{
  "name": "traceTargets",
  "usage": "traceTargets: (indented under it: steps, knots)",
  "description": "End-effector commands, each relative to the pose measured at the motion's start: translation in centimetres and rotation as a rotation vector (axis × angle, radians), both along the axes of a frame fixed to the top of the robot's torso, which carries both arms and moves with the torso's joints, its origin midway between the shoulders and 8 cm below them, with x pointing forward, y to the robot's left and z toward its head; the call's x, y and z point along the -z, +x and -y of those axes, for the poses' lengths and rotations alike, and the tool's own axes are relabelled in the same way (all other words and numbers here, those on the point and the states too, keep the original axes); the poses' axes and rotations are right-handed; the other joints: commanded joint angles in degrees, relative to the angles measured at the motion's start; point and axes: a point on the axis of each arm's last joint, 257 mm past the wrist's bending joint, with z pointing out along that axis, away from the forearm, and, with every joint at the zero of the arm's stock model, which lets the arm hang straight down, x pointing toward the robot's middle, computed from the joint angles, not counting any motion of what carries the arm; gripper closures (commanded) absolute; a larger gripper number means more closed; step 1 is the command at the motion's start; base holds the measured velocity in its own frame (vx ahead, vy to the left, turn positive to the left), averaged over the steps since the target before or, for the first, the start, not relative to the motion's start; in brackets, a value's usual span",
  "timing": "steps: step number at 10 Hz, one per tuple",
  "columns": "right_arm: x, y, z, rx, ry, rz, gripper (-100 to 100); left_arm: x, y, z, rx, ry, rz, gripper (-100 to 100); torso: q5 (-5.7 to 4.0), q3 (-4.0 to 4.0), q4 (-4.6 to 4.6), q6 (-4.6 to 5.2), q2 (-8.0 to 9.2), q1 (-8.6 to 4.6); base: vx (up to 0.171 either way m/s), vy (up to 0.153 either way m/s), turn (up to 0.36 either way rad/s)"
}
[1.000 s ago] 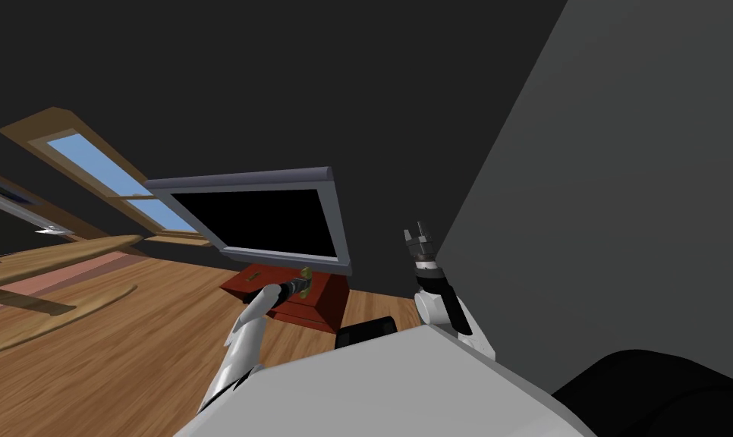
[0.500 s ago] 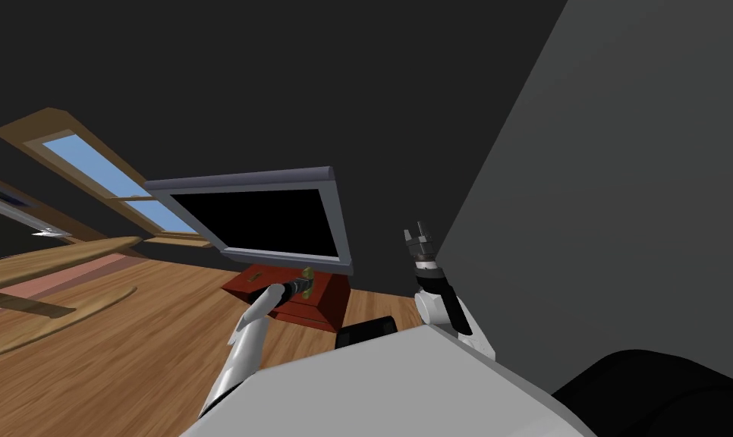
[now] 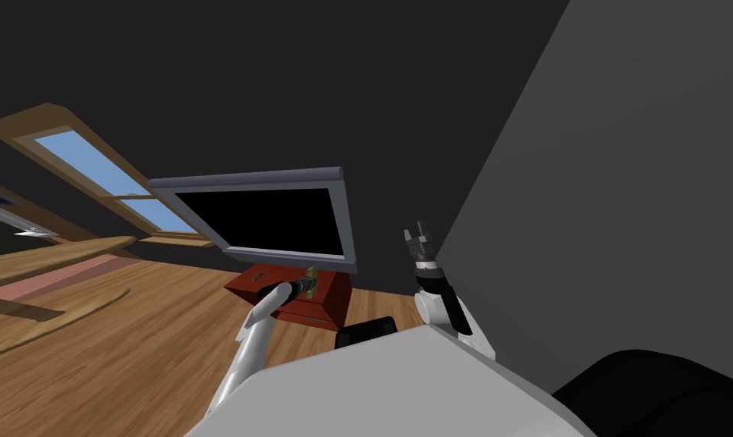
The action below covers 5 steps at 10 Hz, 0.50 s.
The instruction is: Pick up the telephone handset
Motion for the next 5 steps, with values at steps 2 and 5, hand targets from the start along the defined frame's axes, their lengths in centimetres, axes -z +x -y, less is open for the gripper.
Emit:
traceTargets:
  steps: [2,5]
  knots:
    - [0.0,0.0,0.0,0.000,0.000,0.000,0,-0.1,0.0,1.4,-0.010,-0.005,-0.004,100,-0.02,0.00,-0.01,0.04,0.00,-0.07,-0.016,0.028,-0.025]
    - [0.0,0.0,0.0,0.000,0.000,0.000,0,-0.4,0.0,3.8,0.004,0.011,0.002,100,-0.03,0.01,0.03,-0.03,0.00,0.17,-0.014,0.092,-0.001]
